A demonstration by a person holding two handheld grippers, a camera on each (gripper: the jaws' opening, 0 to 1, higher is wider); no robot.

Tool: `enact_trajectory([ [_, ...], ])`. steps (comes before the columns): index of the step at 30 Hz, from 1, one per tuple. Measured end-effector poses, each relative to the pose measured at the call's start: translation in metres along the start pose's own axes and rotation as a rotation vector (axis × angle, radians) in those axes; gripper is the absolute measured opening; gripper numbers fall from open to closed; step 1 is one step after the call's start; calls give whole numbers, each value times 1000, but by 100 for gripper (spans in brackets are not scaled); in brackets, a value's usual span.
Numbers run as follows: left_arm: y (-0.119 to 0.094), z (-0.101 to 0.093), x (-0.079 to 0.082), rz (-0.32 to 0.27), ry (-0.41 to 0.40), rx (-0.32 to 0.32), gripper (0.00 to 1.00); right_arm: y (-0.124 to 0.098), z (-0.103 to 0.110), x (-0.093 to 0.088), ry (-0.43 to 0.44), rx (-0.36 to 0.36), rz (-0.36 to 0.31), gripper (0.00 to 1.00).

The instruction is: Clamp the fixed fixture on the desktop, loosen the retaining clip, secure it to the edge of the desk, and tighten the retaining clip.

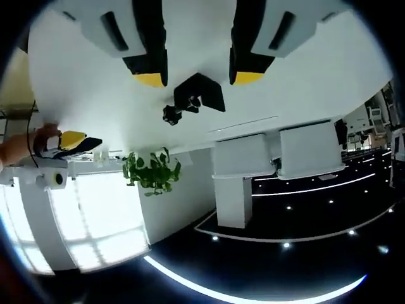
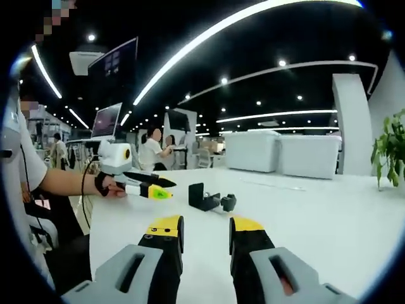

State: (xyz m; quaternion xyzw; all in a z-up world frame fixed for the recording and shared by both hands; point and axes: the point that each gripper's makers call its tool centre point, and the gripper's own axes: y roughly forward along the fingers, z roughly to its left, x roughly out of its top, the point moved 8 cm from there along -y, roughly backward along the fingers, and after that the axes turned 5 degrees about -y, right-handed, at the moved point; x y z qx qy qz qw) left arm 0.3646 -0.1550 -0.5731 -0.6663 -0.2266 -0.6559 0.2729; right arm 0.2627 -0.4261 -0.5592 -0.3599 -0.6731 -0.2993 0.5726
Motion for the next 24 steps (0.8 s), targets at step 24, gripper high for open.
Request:
enact_trajectory([
  [24,-3,6,8,-62,-102,-6,39,38,-35,-3,73,-54,-35,27],
])
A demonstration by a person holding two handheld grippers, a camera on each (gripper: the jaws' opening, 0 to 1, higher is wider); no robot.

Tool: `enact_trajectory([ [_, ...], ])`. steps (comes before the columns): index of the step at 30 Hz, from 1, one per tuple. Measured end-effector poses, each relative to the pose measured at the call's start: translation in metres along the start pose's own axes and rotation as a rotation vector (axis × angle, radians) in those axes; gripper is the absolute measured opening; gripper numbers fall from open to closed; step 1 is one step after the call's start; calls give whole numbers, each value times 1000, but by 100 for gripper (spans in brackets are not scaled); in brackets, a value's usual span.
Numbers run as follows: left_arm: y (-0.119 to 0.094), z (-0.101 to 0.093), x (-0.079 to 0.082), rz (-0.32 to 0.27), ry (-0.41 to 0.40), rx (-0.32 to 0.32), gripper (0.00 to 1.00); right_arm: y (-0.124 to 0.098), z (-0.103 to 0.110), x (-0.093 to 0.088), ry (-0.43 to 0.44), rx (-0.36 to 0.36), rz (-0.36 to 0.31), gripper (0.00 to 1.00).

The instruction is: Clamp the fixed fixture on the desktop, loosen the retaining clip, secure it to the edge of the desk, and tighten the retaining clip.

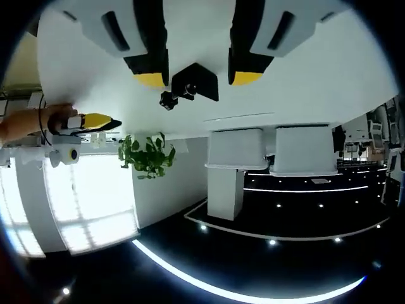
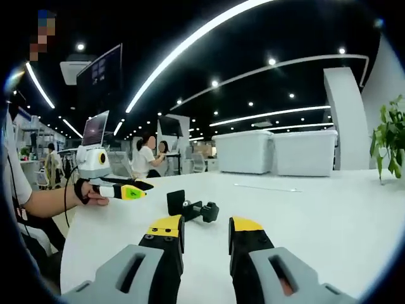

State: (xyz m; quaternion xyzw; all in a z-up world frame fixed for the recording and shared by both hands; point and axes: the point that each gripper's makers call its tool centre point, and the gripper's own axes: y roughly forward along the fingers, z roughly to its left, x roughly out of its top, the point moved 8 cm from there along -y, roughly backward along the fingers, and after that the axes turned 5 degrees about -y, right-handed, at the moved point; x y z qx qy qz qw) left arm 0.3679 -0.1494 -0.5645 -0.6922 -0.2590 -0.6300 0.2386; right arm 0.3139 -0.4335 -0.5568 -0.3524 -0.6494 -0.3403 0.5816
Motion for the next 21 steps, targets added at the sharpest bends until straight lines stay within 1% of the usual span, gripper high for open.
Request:
enact_trajectory([
  [3,4,-4,-4,28,24,-6,39,-1,1,0,-12,2,5,27],
  [6,6,-4,-5,36,25,-4,39,0,3,-1,-26,4,14,27],
  [9,5,-1,-5,38,20,16,39,-1,9,0,-71,4,6,26],
  [11,5,0,-5,38,23,27,39,-1,12,1,-98,18,1,26],
  [13,7,0,-5,41,25,35,39,-1,12,2,-103,20,-6,26],
  [19,18,1,-13,109,30,65,39,-2,10,3,-96,17,-22,26],
  [21,20,1,-13,116,28,69,39,-3,9,5,-89,14,-34,26],
])
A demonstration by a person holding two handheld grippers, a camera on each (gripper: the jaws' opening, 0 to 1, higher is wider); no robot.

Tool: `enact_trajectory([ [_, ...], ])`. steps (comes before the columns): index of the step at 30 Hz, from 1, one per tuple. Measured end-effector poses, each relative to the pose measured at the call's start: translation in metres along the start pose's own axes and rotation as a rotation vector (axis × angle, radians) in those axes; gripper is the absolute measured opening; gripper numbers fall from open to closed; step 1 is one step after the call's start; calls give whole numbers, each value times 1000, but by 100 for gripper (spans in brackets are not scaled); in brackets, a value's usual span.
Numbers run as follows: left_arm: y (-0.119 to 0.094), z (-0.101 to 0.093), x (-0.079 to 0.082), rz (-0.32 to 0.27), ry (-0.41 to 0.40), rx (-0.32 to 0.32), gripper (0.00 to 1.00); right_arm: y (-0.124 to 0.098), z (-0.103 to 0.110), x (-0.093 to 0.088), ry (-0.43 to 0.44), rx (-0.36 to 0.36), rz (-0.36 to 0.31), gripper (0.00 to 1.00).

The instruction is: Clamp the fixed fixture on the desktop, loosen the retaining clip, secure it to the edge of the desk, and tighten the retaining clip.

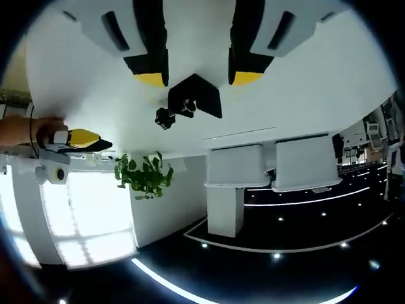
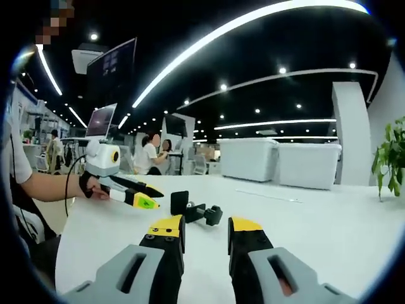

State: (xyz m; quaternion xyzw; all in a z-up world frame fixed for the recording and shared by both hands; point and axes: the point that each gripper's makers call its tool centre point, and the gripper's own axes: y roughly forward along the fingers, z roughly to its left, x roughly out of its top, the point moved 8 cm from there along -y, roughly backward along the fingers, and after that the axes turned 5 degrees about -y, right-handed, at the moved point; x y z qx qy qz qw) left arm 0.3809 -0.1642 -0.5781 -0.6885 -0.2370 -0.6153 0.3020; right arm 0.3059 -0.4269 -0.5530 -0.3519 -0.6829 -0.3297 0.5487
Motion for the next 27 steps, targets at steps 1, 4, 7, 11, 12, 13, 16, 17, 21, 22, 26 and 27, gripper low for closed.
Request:
enact_trajectory([
  [1,0,0,0,1,-1,4,39,0,0,0,3,0,-3,26],
  [4,3,3,3,-11,-9,29,39,0,0,0,3,2,-6,26],
  [7,9,6,5,-24,-23,46,39,0,1,1,-11,11,-13,26],
  [11,17,6,3,-5,-19,47,39,-2,2,4,-9,19,-37,26],
  [12,18,6,3,-3,-17,48,39,-2,1,4,-4,20,-40,26],
  [13,20,6,3,-1,-14,49,39,-2,1,4,-1,21,-42,26],
  [16,24,8,3,5,-15,56,39,-2,1,5,8,24,-48,26],
  [17,26,8,3,7,-15,58,39,-2,1,6,9,24,-51,26],
  [21,32,12,3,18,-23,73,39,-3,1,7,13,27,-64,26],
  [22,34,14,3,22,-25,80,39,-3,0,8,16,28,-68,26],
  [26,38,17,3,26,-27,98,39,-4,0,8,23,26,-74,26],
  [27,38,17,2,27,-22,104,39,-4,0,9,25,26,-76,26],
])
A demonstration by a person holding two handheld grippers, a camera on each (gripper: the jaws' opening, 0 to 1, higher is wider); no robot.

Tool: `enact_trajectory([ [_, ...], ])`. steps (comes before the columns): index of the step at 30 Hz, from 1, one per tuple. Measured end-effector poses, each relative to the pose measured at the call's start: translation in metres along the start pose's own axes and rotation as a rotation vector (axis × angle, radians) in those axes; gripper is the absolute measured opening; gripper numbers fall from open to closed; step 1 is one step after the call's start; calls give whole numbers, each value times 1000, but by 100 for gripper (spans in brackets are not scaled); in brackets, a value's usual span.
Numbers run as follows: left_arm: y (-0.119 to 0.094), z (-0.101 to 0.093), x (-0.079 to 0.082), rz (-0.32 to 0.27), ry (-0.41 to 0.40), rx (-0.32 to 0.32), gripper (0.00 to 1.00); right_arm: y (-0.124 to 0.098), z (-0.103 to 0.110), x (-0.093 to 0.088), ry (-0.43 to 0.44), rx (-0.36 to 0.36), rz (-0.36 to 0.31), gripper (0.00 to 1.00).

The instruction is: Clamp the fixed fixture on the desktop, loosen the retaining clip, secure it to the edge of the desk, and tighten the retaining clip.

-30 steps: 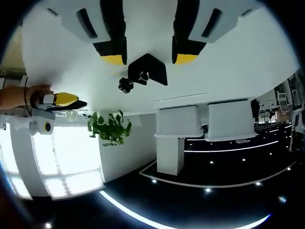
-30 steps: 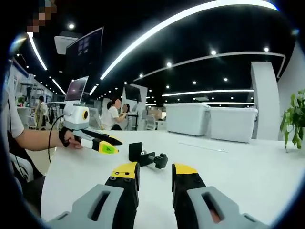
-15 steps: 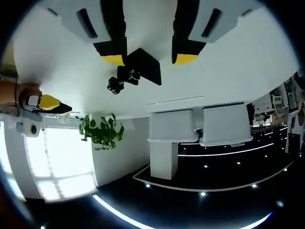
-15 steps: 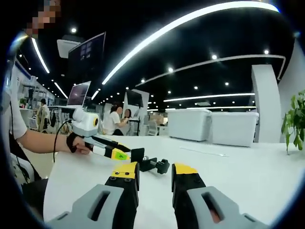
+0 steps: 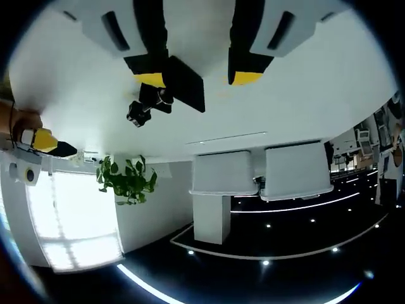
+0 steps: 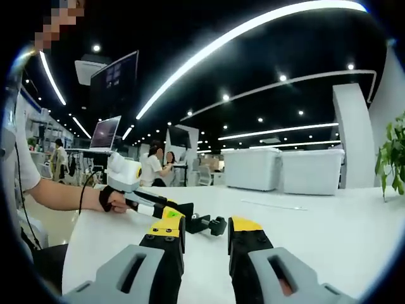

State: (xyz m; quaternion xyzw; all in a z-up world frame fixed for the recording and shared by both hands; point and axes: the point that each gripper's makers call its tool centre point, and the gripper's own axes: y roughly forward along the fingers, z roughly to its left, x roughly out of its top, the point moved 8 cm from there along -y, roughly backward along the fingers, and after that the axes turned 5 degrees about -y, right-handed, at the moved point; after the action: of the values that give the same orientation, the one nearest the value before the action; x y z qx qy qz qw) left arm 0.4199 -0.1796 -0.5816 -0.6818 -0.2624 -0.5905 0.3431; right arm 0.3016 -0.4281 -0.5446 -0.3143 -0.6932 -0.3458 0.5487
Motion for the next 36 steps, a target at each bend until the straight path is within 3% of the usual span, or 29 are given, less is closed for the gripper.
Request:
enact_trajectory([
  [6,3,0,-1,7,18,10,41,0,0,0,-8,-2,-1,26],
  [12,6,10,0,5,10,70,40,0,1,0,-13,-1,0,26],
  [19,20,16,2,5,12,95,39,-1,0,0,-24,-4,2,26],
  [29,27,20,3,4,14,115,39,-2,0,0,-24,-6,2,26],
  [36,49,25,6,7,43,96,38,-2,-2,0,-17,-16,1,26],
])
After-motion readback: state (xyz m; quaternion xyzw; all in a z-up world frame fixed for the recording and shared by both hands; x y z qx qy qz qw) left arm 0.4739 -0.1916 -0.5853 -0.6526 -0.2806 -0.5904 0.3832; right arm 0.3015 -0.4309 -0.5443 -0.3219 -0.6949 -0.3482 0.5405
